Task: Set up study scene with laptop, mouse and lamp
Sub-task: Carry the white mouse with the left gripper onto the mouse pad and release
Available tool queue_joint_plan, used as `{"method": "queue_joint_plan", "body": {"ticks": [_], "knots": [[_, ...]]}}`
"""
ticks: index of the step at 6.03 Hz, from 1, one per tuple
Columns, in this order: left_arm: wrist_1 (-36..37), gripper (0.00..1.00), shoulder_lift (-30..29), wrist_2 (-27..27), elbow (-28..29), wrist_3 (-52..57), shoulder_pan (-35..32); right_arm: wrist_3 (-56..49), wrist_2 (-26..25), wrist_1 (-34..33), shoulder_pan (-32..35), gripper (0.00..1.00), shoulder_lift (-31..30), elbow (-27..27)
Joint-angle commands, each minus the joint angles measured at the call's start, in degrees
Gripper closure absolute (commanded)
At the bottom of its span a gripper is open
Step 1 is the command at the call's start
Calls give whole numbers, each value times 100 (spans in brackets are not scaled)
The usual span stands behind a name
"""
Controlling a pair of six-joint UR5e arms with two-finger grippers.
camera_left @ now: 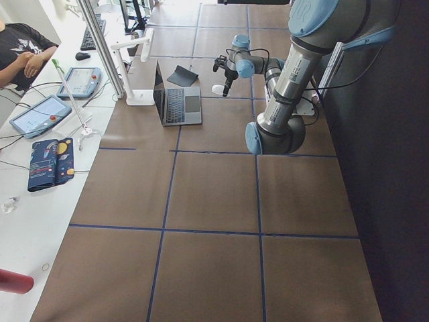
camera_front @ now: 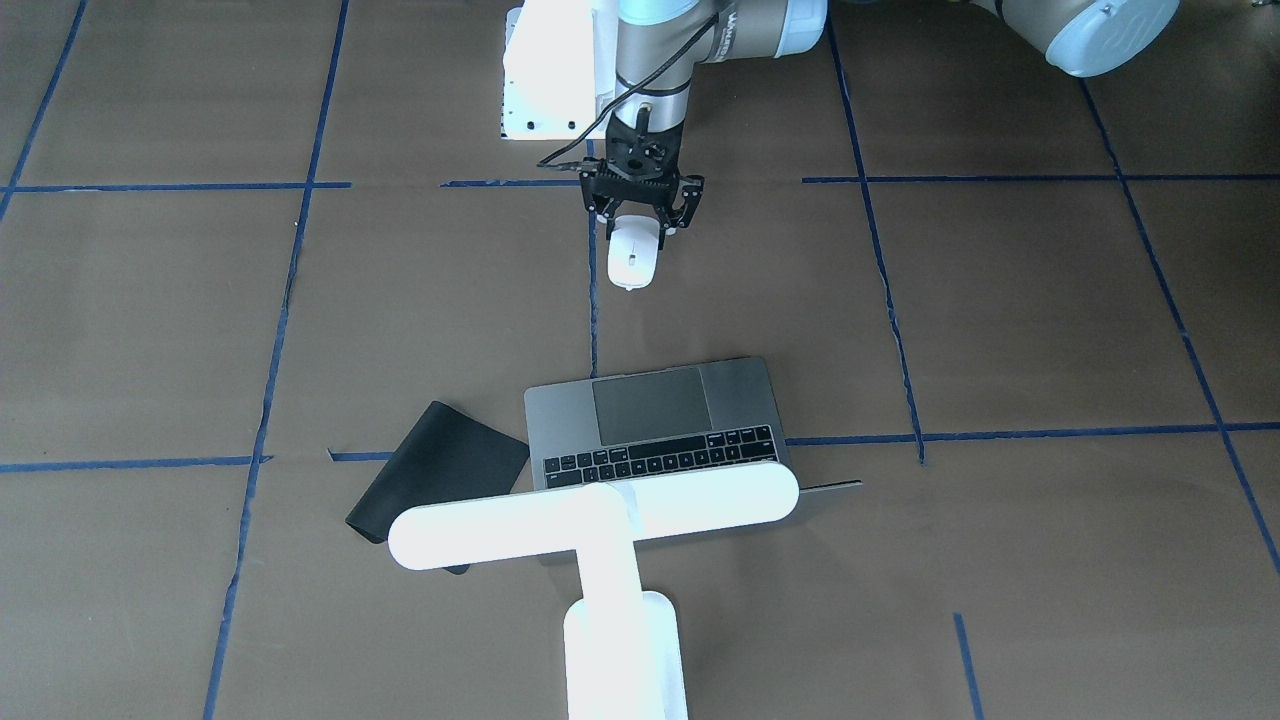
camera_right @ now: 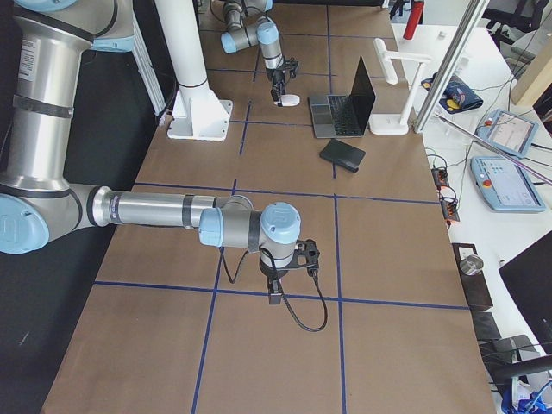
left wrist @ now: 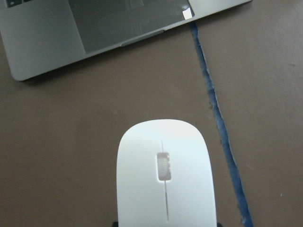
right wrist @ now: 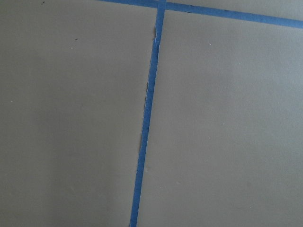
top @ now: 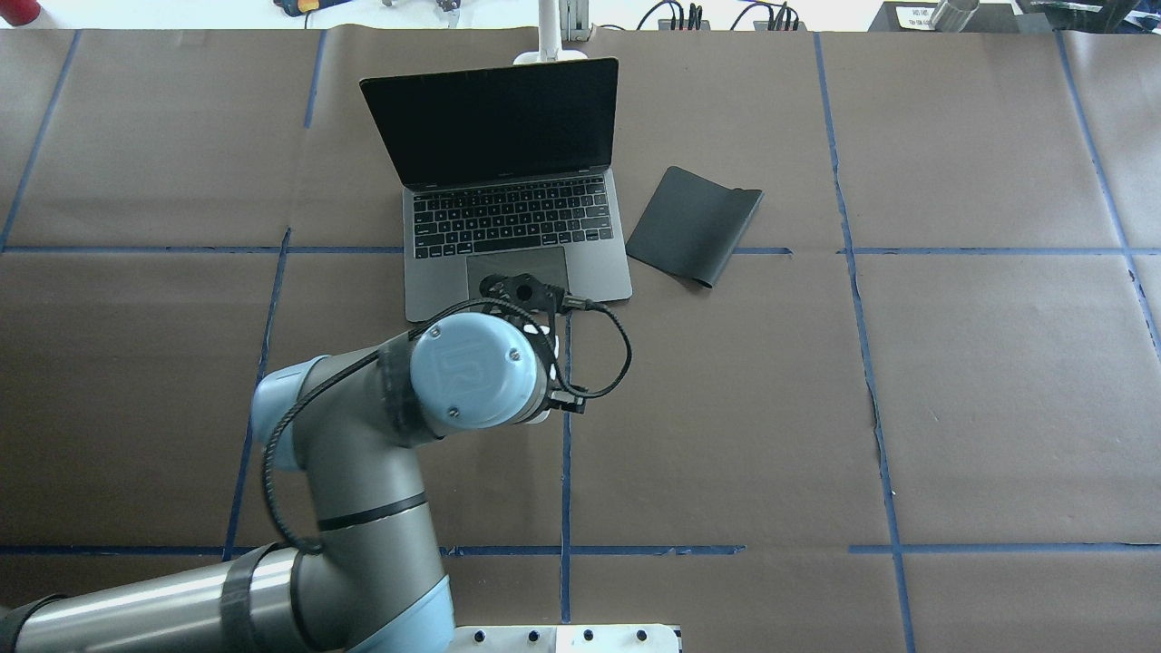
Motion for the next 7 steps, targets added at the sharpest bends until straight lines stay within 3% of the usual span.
{"method": "queue_joint_plan", "body": {"ticks": [1,5,7], "knots": [[-546,63,-1426,-226,2028,-80,-339,1,0,0,0,0,0,-13],[-2339,64,-4028,-201,6501,-1007,-587,36,9,-9,0,0,0,-48],[-2991,63,-4367,149,7431,-1415,-561,36,18,-18,0,0,-9,-57]]}}
